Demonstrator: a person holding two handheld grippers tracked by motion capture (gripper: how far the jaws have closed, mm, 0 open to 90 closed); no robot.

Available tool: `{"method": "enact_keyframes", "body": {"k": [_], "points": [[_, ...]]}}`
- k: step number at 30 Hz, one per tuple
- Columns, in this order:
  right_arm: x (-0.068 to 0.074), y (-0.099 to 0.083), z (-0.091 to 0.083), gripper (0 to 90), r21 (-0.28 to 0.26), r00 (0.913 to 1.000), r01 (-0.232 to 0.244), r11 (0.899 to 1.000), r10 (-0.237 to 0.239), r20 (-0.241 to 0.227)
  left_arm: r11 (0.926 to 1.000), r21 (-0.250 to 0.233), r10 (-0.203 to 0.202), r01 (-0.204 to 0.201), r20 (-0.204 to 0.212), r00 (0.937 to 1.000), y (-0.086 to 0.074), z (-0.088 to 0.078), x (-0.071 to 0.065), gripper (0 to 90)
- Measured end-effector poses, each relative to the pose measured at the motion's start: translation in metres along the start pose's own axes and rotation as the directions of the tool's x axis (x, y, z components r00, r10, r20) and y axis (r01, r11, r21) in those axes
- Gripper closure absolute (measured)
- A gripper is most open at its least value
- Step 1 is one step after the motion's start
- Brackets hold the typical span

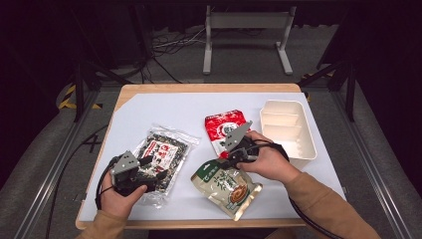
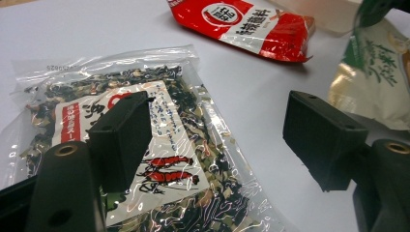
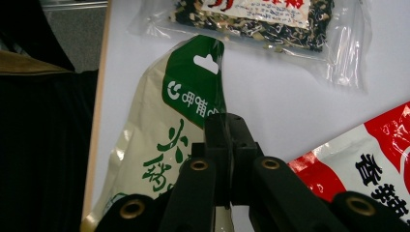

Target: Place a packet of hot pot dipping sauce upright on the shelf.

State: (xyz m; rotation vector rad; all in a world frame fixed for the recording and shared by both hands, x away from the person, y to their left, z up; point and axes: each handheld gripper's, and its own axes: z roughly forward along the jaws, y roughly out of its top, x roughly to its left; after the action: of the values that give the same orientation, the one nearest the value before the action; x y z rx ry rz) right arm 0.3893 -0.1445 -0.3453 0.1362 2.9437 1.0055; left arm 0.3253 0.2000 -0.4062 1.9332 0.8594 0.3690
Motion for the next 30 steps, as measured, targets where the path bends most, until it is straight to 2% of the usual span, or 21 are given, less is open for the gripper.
{"method": "enact_keyframes", "body": {"k": [3, 7, 12, 14, 16, 19, 22, 30], "points": [[0.006, 0.003, -0.009, 89.2, -0.009, 1.0000, 0.007, 1.000, -0.007, 0.001, 1.0000, -0.001, 0.000, 0.000, 0.002, 1.0000, 0.001, 0.001, -0.001, 26.2], [0.013, 0.005, -0.023, 89.2, -0.045, 0.9998, 0.017, 0.999, -0.017, -0.009, 0.9999, 0.002, 0.010, -0.010, 0.010, 0.9999, 0.002, 0.003, -0.002, 26.1], [0.021, 0.008, -0.037, 89.2, -0.091, 0.9990, 0.024, 0.996, -0.027, -0.035, 1.0000, 0.003, -0.005, 0.005, 0.011, 0.9999, 0.002, 0.004, -0.002, 25.9], [0.023, 0.009, -0.040, 89.2, -0.101, 0.9987, 0.030, 0.994, -0.034, -0.038, 1.0000, 0.002, 0.009, -0.009, 0.010, 0.9999, 0.002, 0.005, -0.001, 25.9], [0.026, 0.011, -0.044, 89.2, -0.117, 0.9985, 0.033, 0.993, -0.038, -0.041, 1.0000, 0.002, 0.005, -0.005, 0.018, 0.9998, 0.002, 0.005, -0.001, 25.9], [0.029, 0.014, -0.050, 89.2, -0.134, 0.9984, 0.046, 0.990, -0.050, -0.028, 1.0000, 0.003, 0.004, -0.004, 0.018, 0.9998, 0.002, 0.006, -0.001, 25.8], [0.030, 0.016, -0.056, 89.2, -0.151, 0.9981, 0.062, 0.987, -0.062, 0.006, 1.0000, -0.003, 0.003, -0.003, 0.011, 0.9999, 0.001, 0.005, 0.001, 25.8], [0.021, 0.013, -0.068, 89.3, -0.218, 0.9976, 0.044, 0.975, -0.031, 0.062, 0.9999, -0.003, -0.010, 0.010, 0.012, 0.9999, 0.000, 0.004, 0.002, 25.7]]}}
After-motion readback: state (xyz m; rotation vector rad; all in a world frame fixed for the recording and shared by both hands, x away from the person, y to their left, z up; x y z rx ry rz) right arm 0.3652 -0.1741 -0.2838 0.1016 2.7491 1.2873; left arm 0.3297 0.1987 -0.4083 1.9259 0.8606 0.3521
